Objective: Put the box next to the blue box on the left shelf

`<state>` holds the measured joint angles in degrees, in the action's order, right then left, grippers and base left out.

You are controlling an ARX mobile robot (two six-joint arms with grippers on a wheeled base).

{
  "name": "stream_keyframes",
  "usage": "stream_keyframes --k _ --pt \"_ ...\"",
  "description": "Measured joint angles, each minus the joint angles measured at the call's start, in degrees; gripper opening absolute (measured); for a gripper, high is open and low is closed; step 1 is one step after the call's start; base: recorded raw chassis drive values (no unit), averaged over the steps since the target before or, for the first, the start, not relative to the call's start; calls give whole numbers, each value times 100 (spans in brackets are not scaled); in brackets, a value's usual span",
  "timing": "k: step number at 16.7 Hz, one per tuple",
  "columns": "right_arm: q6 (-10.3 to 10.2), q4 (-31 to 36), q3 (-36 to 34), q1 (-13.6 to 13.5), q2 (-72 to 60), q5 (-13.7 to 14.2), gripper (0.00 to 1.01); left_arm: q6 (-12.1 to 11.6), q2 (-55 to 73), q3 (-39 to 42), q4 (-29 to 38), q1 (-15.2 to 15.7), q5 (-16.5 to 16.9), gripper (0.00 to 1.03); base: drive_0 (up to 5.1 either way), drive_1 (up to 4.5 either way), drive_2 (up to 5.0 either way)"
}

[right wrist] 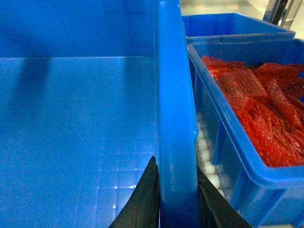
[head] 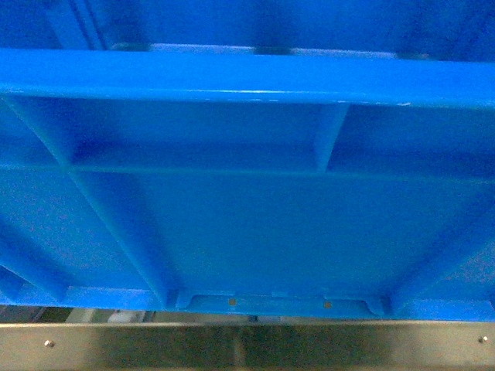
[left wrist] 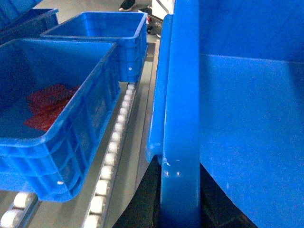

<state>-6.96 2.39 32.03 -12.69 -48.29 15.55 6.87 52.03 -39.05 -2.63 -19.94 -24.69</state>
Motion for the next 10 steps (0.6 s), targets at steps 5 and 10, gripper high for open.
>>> stream_keyframes --k 5,10 --pt "0 -2 0 0 2 4 10 -2 0 -2 -4 0 -4 9 3 424 -418" --pt "0 7 0 0 -31 4 10 -2 33 -2 4 0 4 9 3 424 -418"
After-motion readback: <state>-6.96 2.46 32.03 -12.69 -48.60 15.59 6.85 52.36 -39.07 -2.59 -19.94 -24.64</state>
